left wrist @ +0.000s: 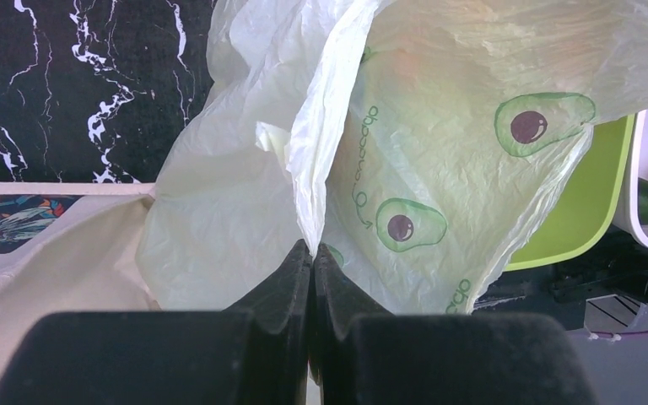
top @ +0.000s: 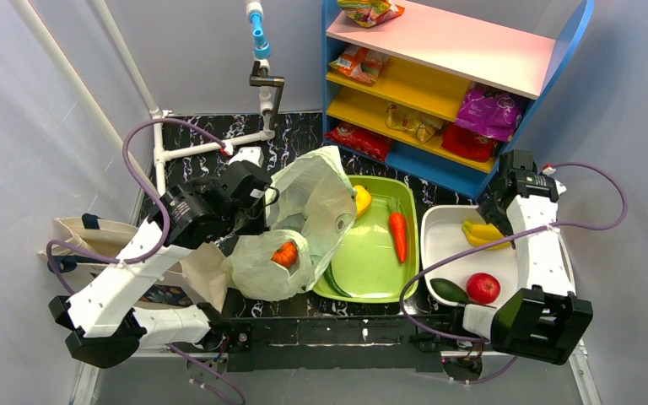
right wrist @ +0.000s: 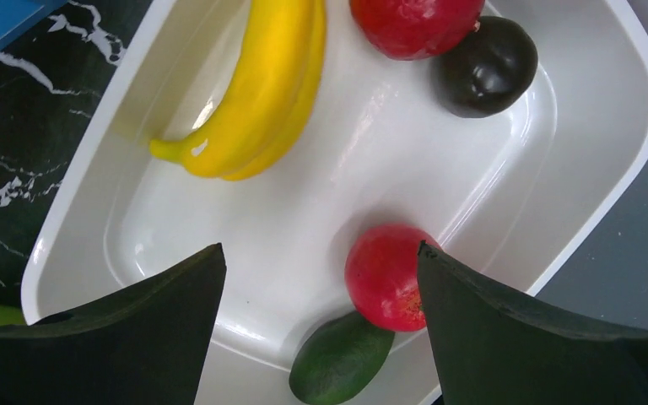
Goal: Place the food into the grocery bag and tie it
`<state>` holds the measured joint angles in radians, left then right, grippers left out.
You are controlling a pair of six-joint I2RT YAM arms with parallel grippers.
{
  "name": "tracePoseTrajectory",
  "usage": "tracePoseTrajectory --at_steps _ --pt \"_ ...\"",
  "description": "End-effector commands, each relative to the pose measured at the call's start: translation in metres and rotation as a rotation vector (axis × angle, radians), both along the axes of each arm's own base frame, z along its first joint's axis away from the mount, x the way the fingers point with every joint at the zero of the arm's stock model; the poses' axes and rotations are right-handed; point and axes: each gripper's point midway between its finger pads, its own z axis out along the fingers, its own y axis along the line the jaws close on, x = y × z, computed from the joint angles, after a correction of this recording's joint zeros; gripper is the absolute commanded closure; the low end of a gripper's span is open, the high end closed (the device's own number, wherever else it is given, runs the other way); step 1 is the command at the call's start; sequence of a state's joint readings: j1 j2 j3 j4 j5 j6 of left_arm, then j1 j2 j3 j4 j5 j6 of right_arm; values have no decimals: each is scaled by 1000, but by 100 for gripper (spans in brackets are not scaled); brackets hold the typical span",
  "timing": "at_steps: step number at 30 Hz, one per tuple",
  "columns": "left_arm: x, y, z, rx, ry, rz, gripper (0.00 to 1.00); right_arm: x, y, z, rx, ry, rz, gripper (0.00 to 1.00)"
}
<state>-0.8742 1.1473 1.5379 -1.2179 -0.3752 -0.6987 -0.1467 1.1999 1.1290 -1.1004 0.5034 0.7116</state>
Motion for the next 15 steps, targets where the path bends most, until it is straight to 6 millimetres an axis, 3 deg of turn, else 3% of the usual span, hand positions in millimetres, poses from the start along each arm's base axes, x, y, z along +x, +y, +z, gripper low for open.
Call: tracePoseTrajectory --at_steps 1,9,15 --pt "-7 6 7 -5 -6 -31 100 1 -29 -13 -44 -24 -155 10" --pt "-6 1 14 17 5 -89 100 11 -45 -41 -13 -15 -227 9" --pt "-3 -3 16 20 4 -112 100 33 -47 -59 32 -50 -220 10"
